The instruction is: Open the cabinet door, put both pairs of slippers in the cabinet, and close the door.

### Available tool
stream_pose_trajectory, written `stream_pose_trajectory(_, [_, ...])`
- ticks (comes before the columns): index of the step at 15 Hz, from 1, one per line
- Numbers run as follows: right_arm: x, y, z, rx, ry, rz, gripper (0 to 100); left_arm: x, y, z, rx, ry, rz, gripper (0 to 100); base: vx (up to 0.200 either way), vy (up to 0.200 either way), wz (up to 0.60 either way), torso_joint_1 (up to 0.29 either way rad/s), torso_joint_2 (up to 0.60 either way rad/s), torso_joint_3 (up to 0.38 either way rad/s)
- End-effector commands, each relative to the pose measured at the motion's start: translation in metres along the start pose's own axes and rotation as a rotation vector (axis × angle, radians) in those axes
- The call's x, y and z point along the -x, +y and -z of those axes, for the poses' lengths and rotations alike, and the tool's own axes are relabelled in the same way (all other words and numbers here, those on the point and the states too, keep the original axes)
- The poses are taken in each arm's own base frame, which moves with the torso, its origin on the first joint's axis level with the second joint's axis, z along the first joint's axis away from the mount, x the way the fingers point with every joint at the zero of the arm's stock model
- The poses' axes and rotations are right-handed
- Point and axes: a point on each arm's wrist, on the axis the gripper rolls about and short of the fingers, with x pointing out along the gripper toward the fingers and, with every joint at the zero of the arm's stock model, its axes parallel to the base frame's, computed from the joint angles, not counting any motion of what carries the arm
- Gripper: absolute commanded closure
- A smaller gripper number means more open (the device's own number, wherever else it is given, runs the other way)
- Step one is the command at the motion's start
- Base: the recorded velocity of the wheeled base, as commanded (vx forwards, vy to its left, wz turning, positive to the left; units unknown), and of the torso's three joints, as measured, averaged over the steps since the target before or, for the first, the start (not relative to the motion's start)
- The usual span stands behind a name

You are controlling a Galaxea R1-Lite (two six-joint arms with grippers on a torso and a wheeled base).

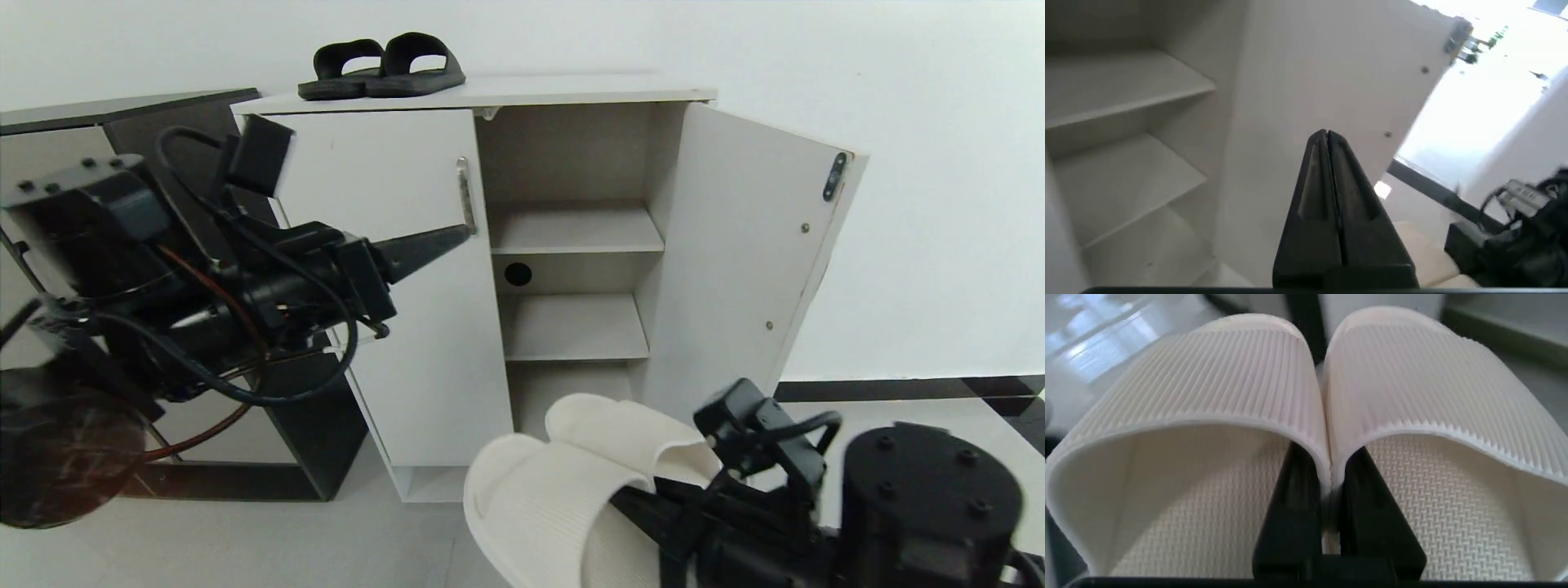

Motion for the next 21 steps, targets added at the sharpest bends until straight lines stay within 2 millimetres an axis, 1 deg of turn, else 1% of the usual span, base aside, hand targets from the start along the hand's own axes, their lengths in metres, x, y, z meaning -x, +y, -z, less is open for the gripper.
stream_pose_trajectory(1, [-0.058,0.008,0.012,-0.023,0.002,0.158,100,0.063,-0.044,-0.037,-0.056,-0.104,-0.184,100,0.0,0.0,0.0,0.0,0.0,0.0])
stream_pose_trajectory(2, [-0.071,0.001,0.012,-0.028,-0.016,0.227,100,0.087,-0.061,-0.042,-0.081,-0.085,-0.29,100,0.0,0.0,0.0,0.0,0.0,0.0])
stream_pose_trajectory(3, [-0.083,-0.011,0.007,-0.037,-0.045,0.32,100,0.124,-0.083,-0.041,-0.142,-0.005,-0.469,100,0.0,0.0,0.0,0.0,0.0,0.0])
stream_pose_trajectory(4, [-0.089,-0.023,0.002,-0.045,-0.054,0.371,100,0.152,-0.097,-0.035,-0.219,0.071,-0.66,100,0.0,0.0,0.0,0.0,0.0,0.0])
stream_pose_trajectory(5, [-0.09,-0.033,0.001,-0.046,-0.04,0.4,100,0.177,-0.108,-0.031,-0.27,0.084,-0.847,100,0.0,0.0,0.0,0.0,0.0,0.0])
stream_pose_trajectory(6, [-0.091,-0.036,0.0,-0.048,-0.036,0.413,100,0.189,-0.114,-0.028,-0.274,0.078,-0.937,100,0.0,0.0,0.0,0.0,0.0,0.0])
stream_pose_trajectory(7, [-0.091,-0.042,-0.001,-0.05,-0.033,0.431,100,0.219,-0.127,-0.015,-0.28,0.078,-1.141,100,0.0,0.0,0.0,0.0,0.0,0.0])
stream_pose_trajectory(8, [-0.091,-0.043,-0.001,-0.051,-0.032,0.436,100,0.234,-0.135,0.0,-0.282,0.087,-1.255,100,0.0,0.0,0.0,0.0,0.0,0.0])
stream_pose_trajectory(9, [-0.091,-0.043,-0.001,-0.051,-0.032,0.437,100,0.246,-0.143,0.023,-0.283,0.097,-1.367,100,0.0,0.0,0.0,0.0,0.0,0.0])
stream_pose_trajectory(10, [-0.09,-0.043,-0.001,-0.05,-0.029,0.438,100,0.253,-0.148,0.046,-0.289,0.091,-1.431,100,0.0,0.0,0.0,0.0,0.0,0.0])
stream_pose_trajectory(12, [-0.089,-0.044,0.001,-0.05,-0.024,0.439,100,0.268,-0.153,0.094,-0.303,0.071,-1.408,100,0.0,0.0,0.0,0.0,0.0,0.0])
stream_pose_trajectory(13, [-0.089,-0.044,0.001,-0.049,-0.022,0.44,100,0.269,-0.148,0.112,-0.299,0.102,-1.361,100,0.0,0.0,0.0,0.0,0.0,0.0])
stream_pose_trajectory(15, [-0.088,-0.044,0.004,-0.046,-0.013,0.44,100,0.264,-0.133,0.138,-0.253,0.149,-1.221,100,0.0,0.0,0.0,0.0,0.0,0.0])
stream_pose_trajectory(16, [-0.088,-0.044,0.005,-0.046,-0.01,0.441,100,0.261,-0.128,0.149,-0.252,0.145,-1.111,100,0.0,0.0,0.0,0.0,0.0,0.0])
stream_pose_trajectory(17, [-0.087,-0.045,0.006,-0.046,-0.009,0.441,100,0.259,-0.126,0.154,-0.258,0.12,-1.025,100,0.0,0.0,0.0,0.0,0.0,0.0])
stream_pose_trajectory(18, [-0.087,-0.045,0.007,-0.045,-0.004,0.441,100,0.258,-0.128,0.155,-0.247,0.091,-0.847,100,0.0,0.0,0.0,0.0,0.0,0.0])
stream_pose_trajectory(20, [-0.088,-0.045,0.008,-0.044,0.001,0.439,100,0.259,-0.13,0.157,-0.241,0.087,-0.761,100,0.0,0.0,0.0,0.0,0.0,0.0])
stream_pose_trajectory(21, [-0.09,-0.045,0.011,-0.039,0.01,0.439,100,0.259,-0.131,0.157,-0.245,0.077,-0.767,100,0.0,0.0,0.0,0.0,0.0,0.0])
